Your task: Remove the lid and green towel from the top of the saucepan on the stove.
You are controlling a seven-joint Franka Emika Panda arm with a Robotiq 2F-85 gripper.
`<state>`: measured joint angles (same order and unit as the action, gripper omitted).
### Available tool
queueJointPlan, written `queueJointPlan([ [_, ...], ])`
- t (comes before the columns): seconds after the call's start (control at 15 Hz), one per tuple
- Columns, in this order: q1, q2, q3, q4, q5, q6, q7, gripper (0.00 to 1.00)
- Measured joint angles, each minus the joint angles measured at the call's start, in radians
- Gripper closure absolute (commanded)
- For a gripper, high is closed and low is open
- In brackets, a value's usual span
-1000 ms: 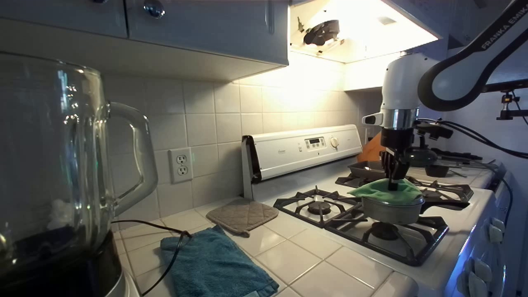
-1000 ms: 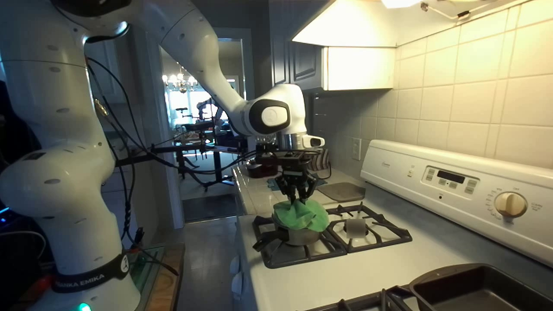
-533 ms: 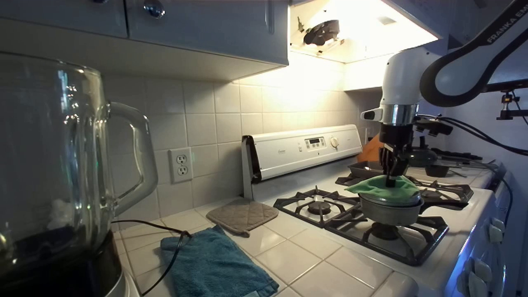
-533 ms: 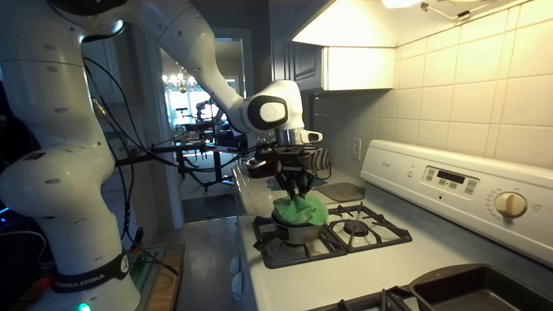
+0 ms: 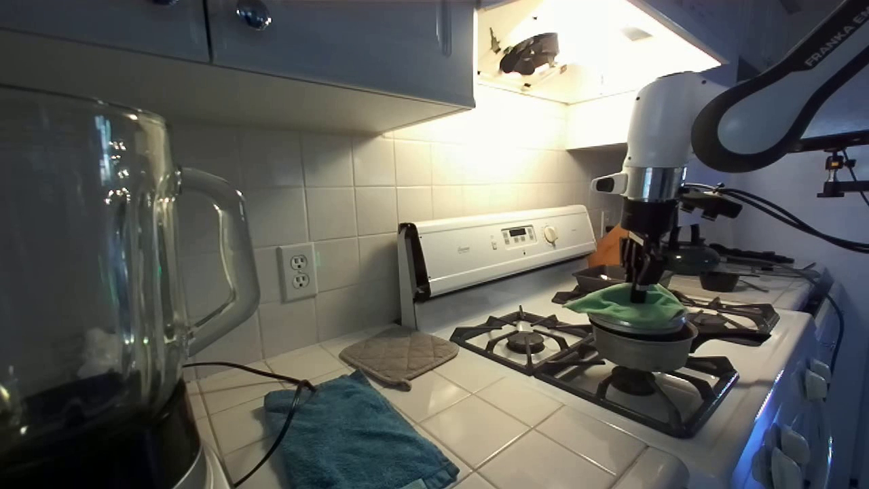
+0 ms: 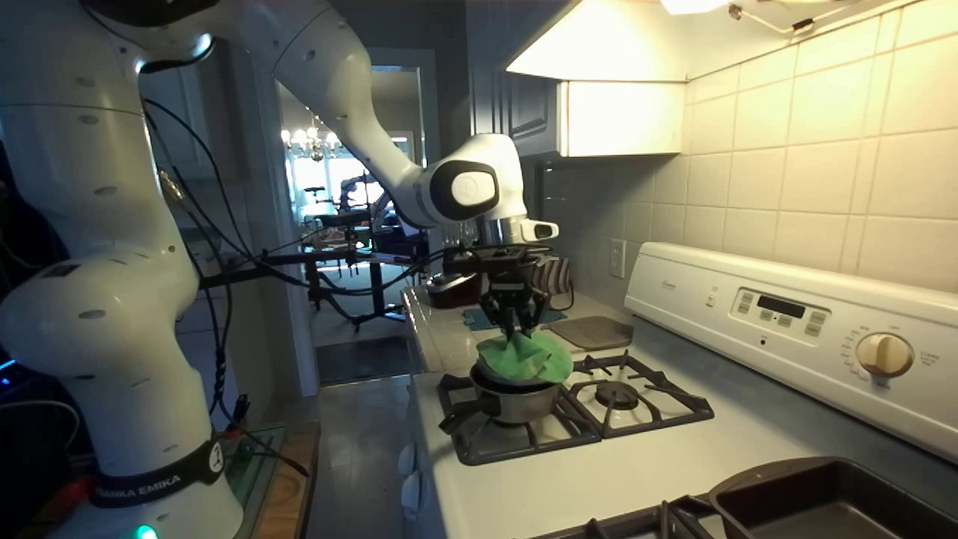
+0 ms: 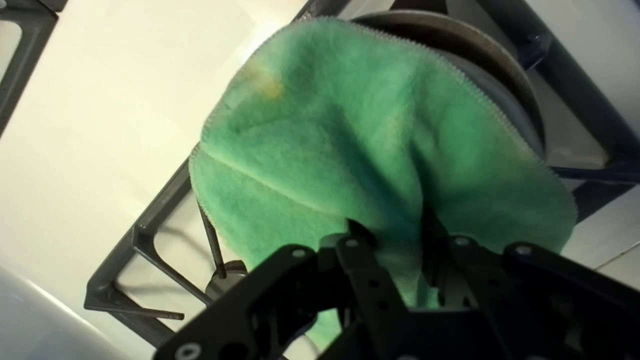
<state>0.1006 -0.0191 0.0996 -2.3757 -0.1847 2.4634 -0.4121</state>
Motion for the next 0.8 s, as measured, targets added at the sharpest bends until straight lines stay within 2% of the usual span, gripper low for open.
queueJointPlan([
  [0.8,0.075,-0.025,0.087,0.045,-0.135,-0.006,-0.007,0.93],
])
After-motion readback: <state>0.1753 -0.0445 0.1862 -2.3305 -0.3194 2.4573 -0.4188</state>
